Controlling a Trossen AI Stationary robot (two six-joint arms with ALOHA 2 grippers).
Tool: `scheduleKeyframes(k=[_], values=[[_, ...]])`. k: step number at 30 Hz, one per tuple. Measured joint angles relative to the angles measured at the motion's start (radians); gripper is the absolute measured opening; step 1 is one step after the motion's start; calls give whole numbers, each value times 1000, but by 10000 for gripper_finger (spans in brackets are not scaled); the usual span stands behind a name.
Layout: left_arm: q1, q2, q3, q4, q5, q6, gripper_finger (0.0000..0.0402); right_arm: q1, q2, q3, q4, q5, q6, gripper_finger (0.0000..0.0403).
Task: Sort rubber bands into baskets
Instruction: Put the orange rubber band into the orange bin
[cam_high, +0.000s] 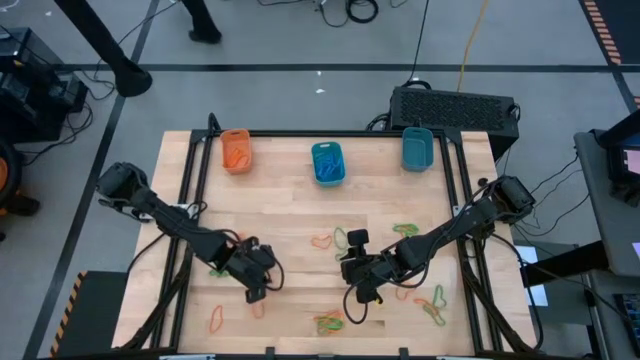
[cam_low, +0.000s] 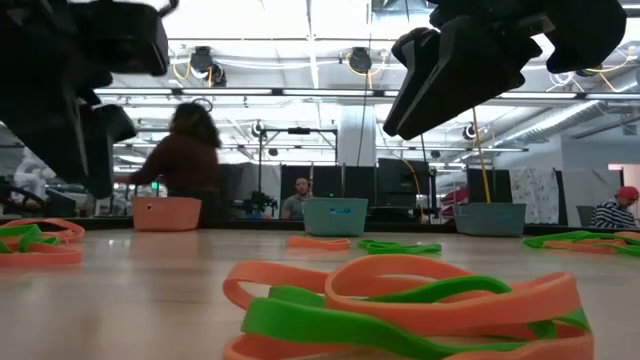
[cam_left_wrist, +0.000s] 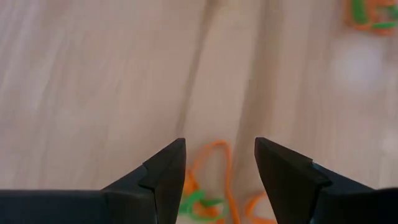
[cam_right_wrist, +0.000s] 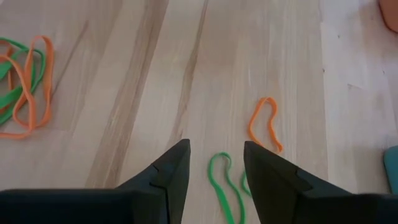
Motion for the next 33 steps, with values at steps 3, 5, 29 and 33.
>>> scheduleKeyframes(k=[3, 5, 29, 33], values=[[8, 0, 4, -47, 34, -72, 198, 0, 0, 0, 0, -1, 0, 144], [9, 1, 4, -77, 40, -101, 198, 0, 0, 0, 0, -1, 0, 144], [49, 106, 4, -89, 115, -94, 146, 0, 0, 0, 6, 1, -13, 144], [49, 106, 4, -89, 142, -74, 84, 0, 0, 0, 8, 1, -16, 144]])
